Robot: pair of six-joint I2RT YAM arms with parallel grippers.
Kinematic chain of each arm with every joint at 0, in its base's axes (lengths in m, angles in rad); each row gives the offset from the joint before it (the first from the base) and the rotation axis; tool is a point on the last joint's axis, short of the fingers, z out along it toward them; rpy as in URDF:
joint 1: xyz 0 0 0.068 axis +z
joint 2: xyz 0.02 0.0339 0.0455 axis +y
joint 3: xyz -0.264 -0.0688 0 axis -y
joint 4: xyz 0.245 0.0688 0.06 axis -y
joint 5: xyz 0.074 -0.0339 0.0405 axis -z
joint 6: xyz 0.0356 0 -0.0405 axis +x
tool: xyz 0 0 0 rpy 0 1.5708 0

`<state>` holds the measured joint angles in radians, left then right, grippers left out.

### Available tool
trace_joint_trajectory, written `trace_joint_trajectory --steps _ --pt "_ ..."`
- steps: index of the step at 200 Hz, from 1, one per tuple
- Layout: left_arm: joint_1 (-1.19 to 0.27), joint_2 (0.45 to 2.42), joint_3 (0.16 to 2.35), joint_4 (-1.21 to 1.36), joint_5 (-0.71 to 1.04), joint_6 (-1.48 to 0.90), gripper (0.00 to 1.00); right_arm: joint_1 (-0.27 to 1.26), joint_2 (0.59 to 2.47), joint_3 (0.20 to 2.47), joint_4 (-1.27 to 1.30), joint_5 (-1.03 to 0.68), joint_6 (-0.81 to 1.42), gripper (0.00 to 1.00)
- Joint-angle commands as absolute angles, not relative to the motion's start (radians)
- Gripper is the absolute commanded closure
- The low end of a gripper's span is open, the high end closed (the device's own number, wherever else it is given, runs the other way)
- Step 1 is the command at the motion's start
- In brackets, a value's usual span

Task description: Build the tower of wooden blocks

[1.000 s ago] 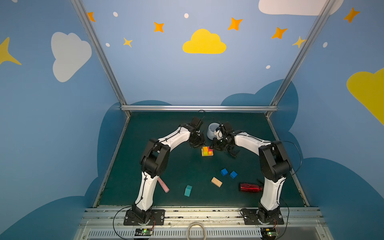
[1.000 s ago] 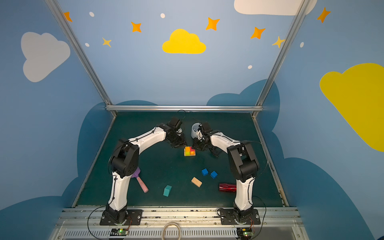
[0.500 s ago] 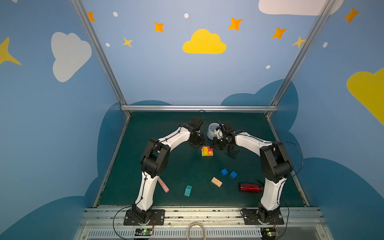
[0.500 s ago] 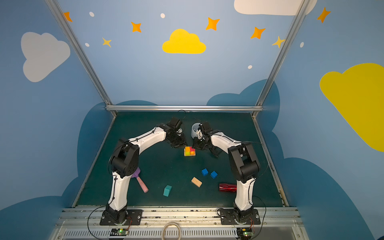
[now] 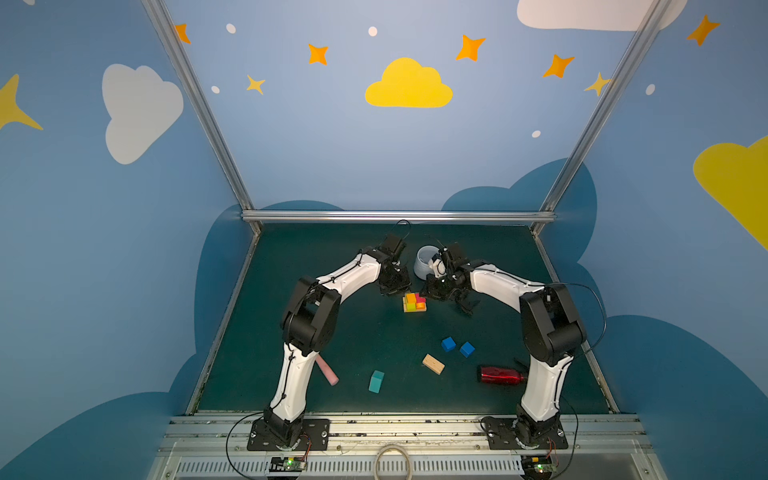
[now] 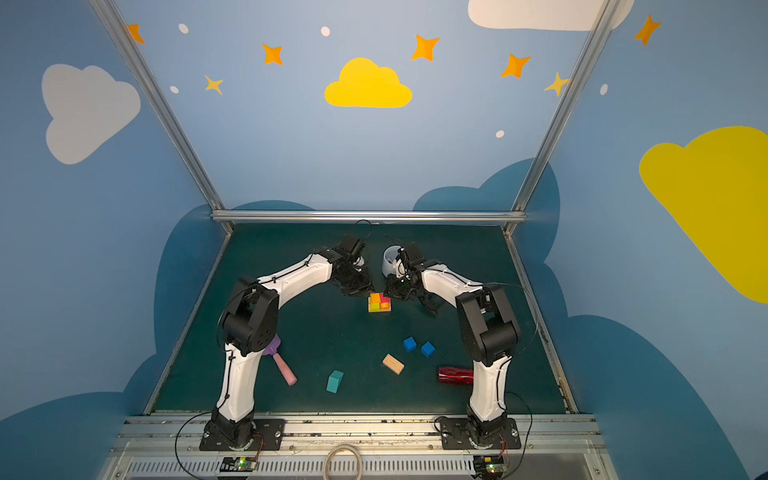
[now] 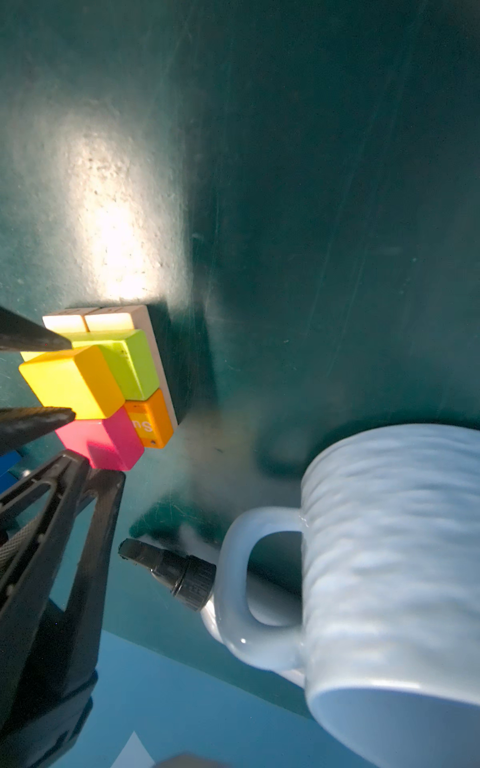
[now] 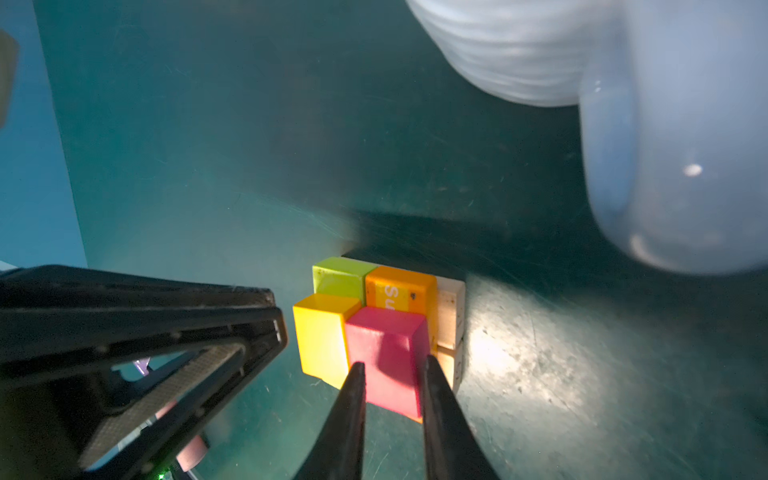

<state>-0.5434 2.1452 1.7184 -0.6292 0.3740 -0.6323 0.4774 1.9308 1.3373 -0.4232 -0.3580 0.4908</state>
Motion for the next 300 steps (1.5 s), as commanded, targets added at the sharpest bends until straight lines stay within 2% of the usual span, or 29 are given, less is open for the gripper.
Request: trace_joint_trajectory --steps 1,300 --pt "-0.543 2.157 1.741 -0.643 0.376 -0.624 0.75 0.486 1.904 1.333 -0.438 -0.364 0.491 0.76" --pt "-0.547 2.186 1.774 -0.657 0.383 -0.622 0.75 0.490 1.891 1.322 -0.446 -0.368 0.496 0.77"
